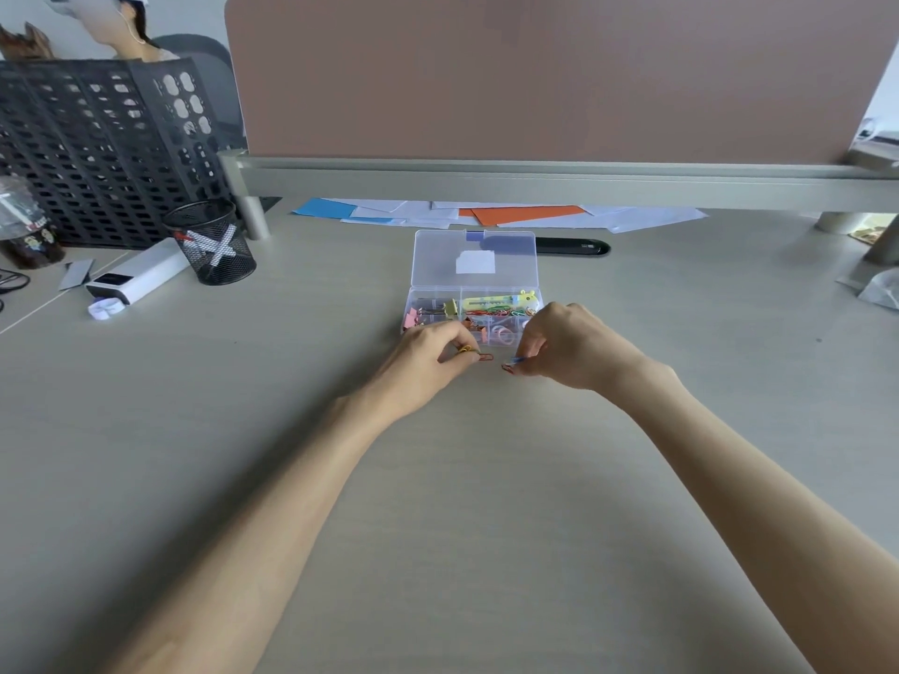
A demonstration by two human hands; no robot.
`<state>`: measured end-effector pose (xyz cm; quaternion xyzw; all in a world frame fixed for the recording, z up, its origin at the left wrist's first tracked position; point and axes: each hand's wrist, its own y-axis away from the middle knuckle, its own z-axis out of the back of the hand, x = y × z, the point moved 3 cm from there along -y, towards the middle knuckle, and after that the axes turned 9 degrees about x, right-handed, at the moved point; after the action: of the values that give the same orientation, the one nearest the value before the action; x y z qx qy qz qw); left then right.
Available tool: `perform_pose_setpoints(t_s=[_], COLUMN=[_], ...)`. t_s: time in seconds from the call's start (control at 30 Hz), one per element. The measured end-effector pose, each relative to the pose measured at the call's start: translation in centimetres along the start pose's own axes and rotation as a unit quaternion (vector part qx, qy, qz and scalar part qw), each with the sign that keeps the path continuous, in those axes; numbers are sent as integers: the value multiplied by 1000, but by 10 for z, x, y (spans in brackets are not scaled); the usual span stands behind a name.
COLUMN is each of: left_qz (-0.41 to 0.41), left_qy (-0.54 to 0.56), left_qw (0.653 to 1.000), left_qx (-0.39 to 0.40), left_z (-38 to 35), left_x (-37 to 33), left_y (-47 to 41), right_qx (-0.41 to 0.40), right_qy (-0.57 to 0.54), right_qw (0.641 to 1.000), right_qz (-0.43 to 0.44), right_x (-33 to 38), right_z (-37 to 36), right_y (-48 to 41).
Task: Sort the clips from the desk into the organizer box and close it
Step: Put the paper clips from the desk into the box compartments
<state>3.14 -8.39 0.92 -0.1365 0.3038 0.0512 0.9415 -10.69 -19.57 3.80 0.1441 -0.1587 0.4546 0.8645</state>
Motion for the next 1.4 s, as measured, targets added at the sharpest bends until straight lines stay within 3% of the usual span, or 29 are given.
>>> perform_pose_setpoints(t_s=[0.27,0.47,0.67,0.97,1.4], left_qz=[22,29,30,39,55], left_qy=[28,34,29,44,-5], left_qw=[999,999,999,998,997], left_qx=[-21,-23,-22,-33,-60], left_z=[-2,-1,-2,-2,26], left_x=[2,0,2,5,5], left_y=[3,4,3,2,-50], right_qx=[-27,21,57,39,-82], right_qy=[45,-32,-37,-33,-204], right_qw=[999,999,997,998,975], right_qz=[3,-24,-30,31,46], right_x=[9,3,6,10,-24], right_z=[-5,-4,-6,-4,35], right_y=[0,-4,-5,-1,-42])
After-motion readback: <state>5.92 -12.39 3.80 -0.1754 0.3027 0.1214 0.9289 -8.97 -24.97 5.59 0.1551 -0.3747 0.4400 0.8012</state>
